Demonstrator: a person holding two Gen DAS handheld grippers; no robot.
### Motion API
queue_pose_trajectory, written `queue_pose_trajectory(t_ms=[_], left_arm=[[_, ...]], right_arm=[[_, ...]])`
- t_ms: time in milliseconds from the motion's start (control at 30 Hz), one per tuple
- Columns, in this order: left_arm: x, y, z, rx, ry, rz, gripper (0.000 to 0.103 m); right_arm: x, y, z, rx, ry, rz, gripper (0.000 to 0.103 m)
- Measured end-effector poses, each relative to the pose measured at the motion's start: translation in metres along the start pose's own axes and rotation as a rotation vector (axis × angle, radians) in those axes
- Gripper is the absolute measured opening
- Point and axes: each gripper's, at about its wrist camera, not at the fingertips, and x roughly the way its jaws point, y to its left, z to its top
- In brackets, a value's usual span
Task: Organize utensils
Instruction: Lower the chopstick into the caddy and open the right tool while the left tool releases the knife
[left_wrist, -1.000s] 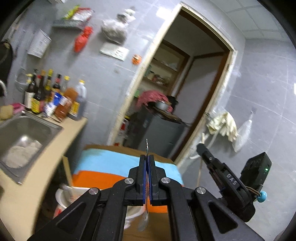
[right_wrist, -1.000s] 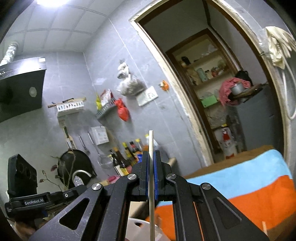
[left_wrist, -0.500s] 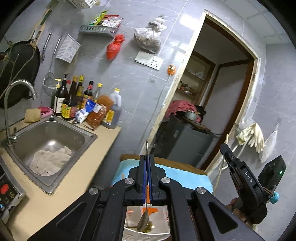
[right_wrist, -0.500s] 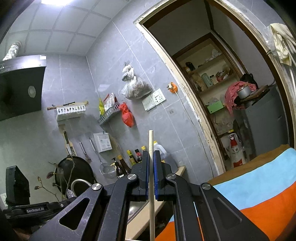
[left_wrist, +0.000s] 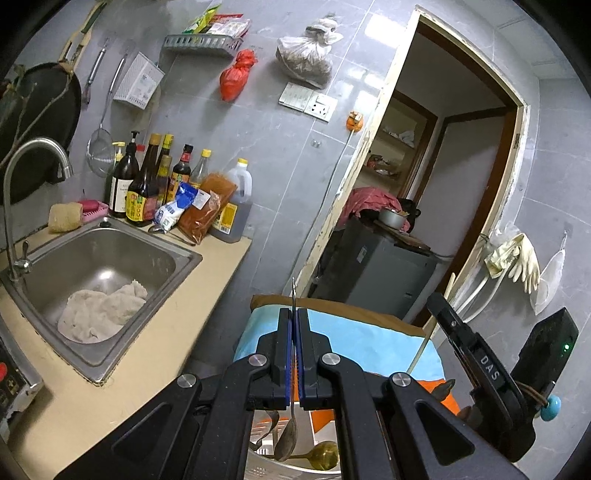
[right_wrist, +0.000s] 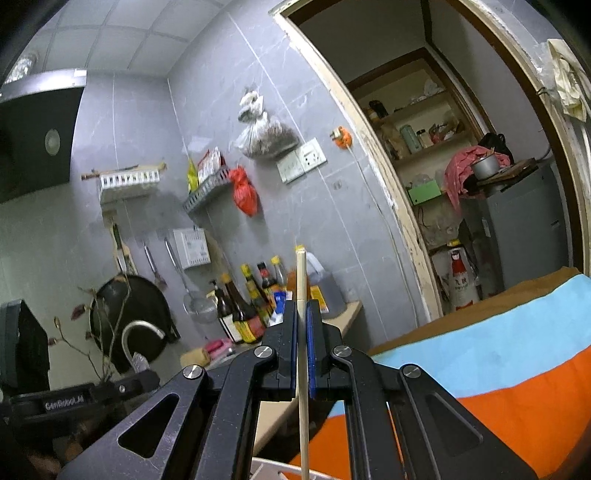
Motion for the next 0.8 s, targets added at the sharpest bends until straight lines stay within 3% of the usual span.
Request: queue_pose_trajectory(t_ms=[667, 800], left_arm=[[0.007, -0.002, -0.025, -0.011, 0.123, -0.031, 0.004], [0.004, 0.000, -0.025, -0.040, 0.117, -0.041, 0.005]], right_arm=[[-0.009, -0.003, -0.012, -0.077, 0.139, -0.046, 0.005], [-0.012, -0.002, -0.012, -0.086, 0.171, -0.045, 0.015]])
